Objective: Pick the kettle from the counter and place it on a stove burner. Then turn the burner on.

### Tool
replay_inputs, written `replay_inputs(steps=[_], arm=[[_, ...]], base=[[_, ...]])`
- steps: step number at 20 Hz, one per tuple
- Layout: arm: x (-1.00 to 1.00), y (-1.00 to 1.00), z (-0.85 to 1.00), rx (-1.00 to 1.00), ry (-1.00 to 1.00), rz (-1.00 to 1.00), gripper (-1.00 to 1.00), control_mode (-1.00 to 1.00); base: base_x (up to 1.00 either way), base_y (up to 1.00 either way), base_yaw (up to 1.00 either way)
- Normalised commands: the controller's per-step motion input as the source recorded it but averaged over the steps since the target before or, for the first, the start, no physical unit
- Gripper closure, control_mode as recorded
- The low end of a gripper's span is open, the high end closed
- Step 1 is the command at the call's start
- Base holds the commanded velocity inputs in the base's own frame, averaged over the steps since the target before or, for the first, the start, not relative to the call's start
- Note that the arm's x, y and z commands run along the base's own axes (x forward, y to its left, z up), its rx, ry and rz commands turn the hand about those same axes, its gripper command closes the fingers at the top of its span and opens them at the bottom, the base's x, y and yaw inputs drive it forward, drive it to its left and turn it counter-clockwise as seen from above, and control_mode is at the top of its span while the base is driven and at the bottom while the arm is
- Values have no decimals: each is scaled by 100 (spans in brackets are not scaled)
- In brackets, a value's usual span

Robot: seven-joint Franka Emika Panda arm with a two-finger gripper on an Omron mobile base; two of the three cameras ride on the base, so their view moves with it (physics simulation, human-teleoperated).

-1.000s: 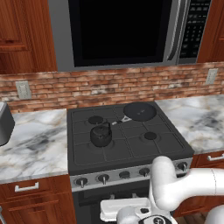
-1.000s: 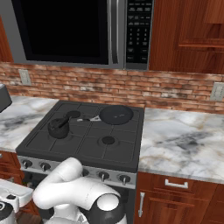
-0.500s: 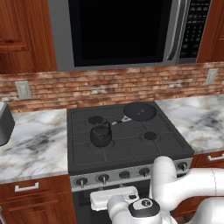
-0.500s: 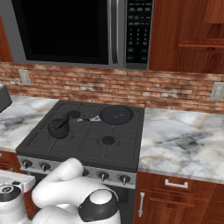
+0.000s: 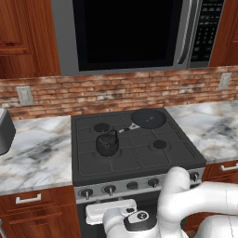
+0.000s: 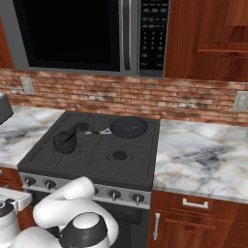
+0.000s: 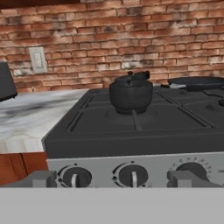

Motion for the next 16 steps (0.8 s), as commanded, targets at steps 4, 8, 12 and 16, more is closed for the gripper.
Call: replay_inputs(steps=[4,8,12,16], arm=[[0,8,-5,0,0,0,-100,-100],[0,11,-7,0,0,0,-100,-100],[4,16,-12,0,0,0,-100,-100],[14,4,-3,-1,0,0,-100,-100]], base=[[0,0,0],[0,0,0],[0,0,0],[0,0,0]])
